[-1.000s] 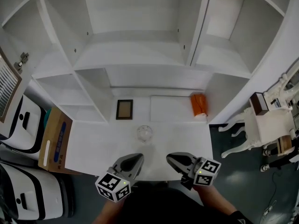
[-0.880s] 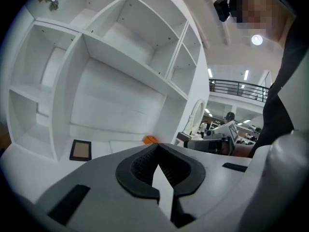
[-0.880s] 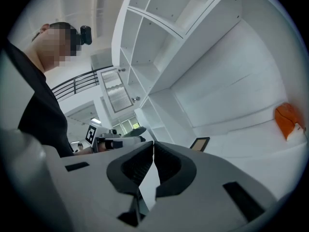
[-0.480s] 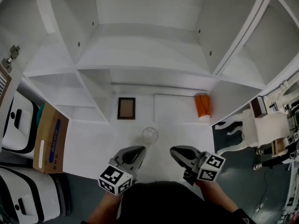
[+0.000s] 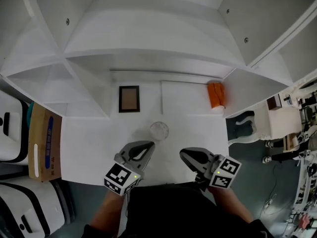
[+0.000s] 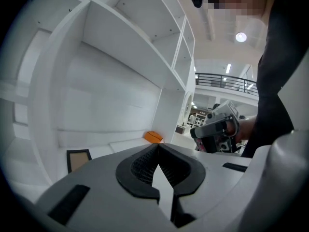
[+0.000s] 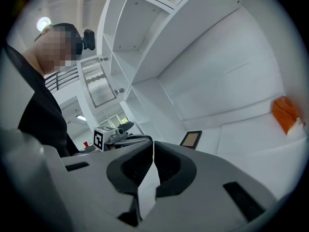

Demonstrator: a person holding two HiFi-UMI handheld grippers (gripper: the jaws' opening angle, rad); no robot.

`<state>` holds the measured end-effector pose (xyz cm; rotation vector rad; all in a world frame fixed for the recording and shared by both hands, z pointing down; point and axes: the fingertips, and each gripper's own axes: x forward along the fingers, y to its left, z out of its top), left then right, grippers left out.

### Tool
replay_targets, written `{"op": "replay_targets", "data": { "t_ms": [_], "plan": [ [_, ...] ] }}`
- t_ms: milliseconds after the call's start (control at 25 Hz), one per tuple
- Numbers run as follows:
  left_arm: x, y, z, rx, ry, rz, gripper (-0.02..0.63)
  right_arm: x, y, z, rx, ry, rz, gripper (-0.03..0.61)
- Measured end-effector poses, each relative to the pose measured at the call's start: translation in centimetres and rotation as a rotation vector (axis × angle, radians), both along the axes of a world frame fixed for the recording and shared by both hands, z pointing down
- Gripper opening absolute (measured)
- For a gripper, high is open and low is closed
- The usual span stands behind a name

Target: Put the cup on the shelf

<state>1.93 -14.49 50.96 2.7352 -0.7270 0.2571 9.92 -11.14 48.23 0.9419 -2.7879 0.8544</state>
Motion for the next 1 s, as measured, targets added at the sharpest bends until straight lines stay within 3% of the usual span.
{"op": "replay_targets", "data": {
  "t_ms": [160, 360, 640, 800, 1000],
  "plan": [
    [1.3, 0.1, 1.5, 0.033, -0.014, 0.048, 0.012, 1.5, -0.3, 0.3, -0.005, 0.020, 0.022, 0.017],
    [3.2, 1.2, 4.0, 0.013, 0.030, 0.081, 0.012, 2.2, -0.8, 0.8, -0.005, 0.026, 0.031, 0.017],
    [4.9, 2.6, 6.6, -0.017, 0.073, 0.071, 0.012, 1.2, 0.7, 1.9, -0.033, 0.074, -0.039, 0.017],
    [5.4, 2.8, 8.4, -0.028, 0.044, 0.080, 0.014, 1.7, 1.1, 1.9, -0.037, 0.083, -0.039, 0.017],
    [5.8, 3.0, 11.8, 0.006, -0.051, 0.072, 0.014, 2.9, 1.7, 2.4, -0.057, 0.101, -0.019, 0.017]
  ]
}}
